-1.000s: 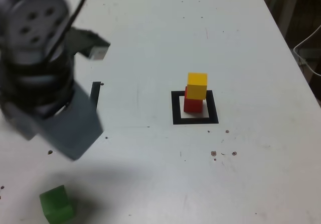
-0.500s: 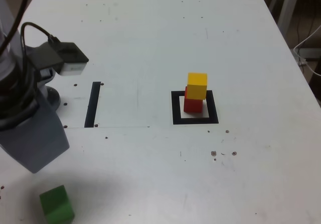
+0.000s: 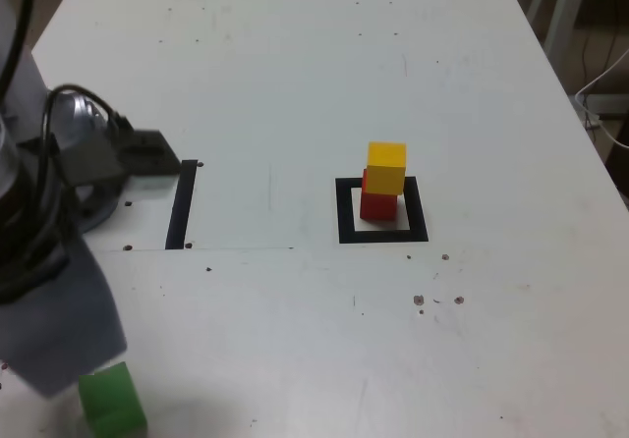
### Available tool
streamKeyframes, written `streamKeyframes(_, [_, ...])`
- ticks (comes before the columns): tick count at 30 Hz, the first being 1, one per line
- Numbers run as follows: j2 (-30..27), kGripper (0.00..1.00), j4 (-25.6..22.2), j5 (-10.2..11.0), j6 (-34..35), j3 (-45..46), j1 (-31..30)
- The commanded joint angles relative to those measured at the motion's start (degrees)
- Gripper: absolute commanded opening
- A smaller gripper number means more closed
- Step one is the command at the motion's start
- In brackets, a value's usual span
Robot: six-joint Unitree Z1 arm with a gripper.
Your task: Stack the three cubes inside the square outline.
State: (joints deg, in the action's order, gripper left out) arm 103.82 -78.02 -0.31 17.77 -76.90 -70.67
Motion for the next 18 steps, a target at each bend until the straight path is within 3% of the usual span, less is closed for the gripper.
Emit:
streamKeyframes(1, [1.26, 0.99, 0.06, 0.14, -0.47, -1.04, -0.31])
streamKeyframes(18, [5.66, 0.99, 3.33, 0.72, -3.68, -2.83, -0.43])
